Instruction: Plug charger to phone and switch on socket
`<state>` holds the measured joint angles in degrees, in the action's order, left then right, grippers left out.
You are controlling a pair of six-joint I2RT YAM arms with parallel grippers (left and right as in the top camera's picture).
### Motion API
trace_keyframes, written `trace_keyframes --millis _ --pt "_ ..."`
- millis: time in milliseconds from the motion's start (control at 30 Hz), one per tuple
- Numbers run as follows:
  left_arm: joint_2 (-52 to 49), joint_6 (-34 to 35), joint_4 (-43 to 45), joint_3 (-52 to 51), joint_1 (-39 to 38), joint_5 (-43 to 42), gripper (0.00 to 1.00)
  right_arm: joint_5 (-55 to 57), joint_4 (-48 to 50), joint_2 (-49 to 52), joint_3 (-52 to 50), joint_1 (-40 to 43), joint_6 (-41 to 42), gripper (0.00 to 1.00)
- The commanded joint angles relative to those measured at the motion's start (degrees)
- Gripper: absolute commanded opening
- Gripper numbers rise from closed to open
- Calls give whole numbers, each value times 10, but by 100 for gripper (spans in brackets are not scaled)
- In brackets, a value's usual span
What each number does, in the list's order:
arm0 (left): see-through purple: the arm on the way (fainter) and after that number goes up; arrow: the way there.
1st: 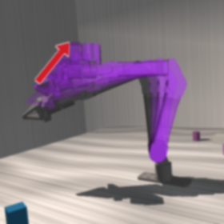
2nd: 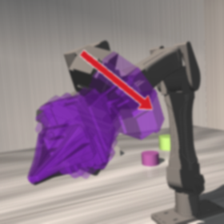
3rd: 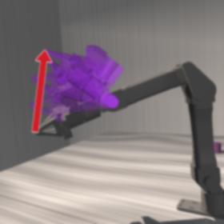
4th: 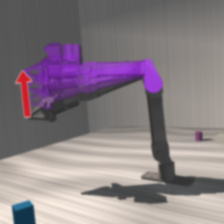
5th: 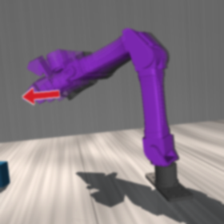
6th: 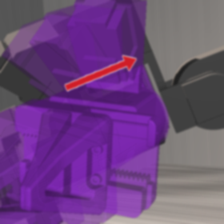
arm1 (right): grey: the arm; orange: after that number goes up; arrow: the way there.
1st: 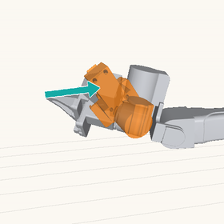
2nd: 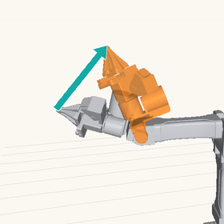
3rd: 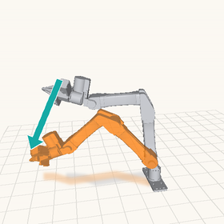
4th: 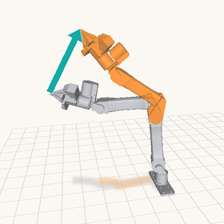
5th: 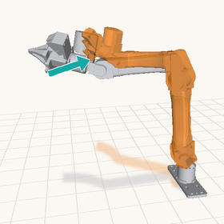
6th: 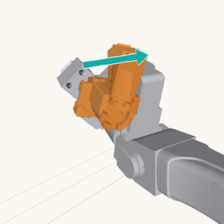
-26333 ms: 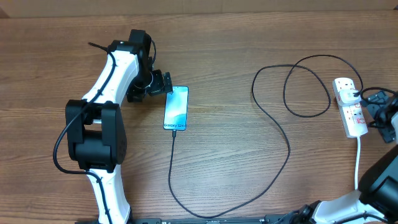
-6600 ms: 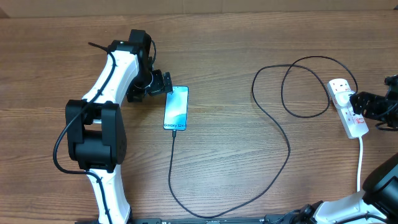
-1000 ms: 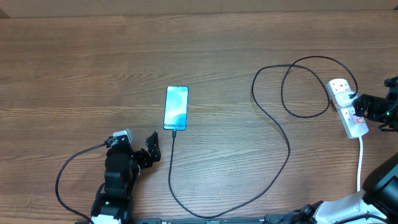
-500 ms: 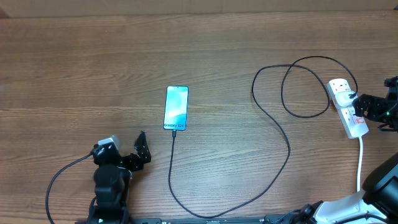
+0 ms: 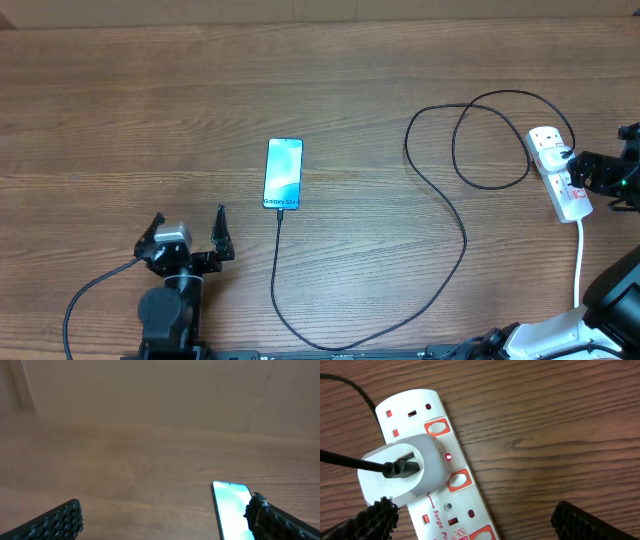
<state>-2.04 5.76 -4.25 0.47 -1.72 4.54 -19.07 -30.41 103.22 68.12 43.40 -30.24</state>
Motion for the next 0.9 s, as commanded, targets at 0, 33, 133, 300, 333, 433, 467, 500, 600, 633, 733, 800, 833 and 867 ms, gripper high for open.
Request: trace_keyframes --millis 0,33,133,300,333,433,467,500,600,633,733,800,833,867 --pt "19 -78 -2 -2 5 -3 100 0 3 -8 2 0 -5 100" --pt "19 -85 -2 -2 5 -4 100 0 3 -8 2 0 -5 100" --pt "19 -92 -2 -2 5 -1 100 0 3 -8 2 0 -5 100" --pt "18 -92 1 -2 5 -1 100 0 3 -8 2 0 -5 100" --pt "18 -92 1 -2 5 -1 100 0 3 -8 2 0 -5 100" --pt "18 -92 2 -2 5 -1 100 0 3 -8 2 0 -5 100" --pt "18 -92 1 -2 5 -1 100 0 3 -8 2 0 -5 100" --pt "18 -92 2 -2 5 -1 100 0 3 -8 2 0 -5 100" --pt "18 -92 2 -2 5 -1 100 0 3 -8 2 0 -5 100" --pt "18 -92 2 -2 5 -1 100 0 3 -8 2 0 -5 100" --pt "18 -92 2 -2 5 -1 100 0 3 -8 2 0 -5 100" --pt "18 -92 2 -2 5 -1 100 0 3 -8 2 0 -5 100" --pt "18 -92 2 -2 5 -1 100 0 3 -8 2 0 -5 100" --pt "18 -92 2 -2 5 -1 100 0 3 -8 2 0 -5 100"
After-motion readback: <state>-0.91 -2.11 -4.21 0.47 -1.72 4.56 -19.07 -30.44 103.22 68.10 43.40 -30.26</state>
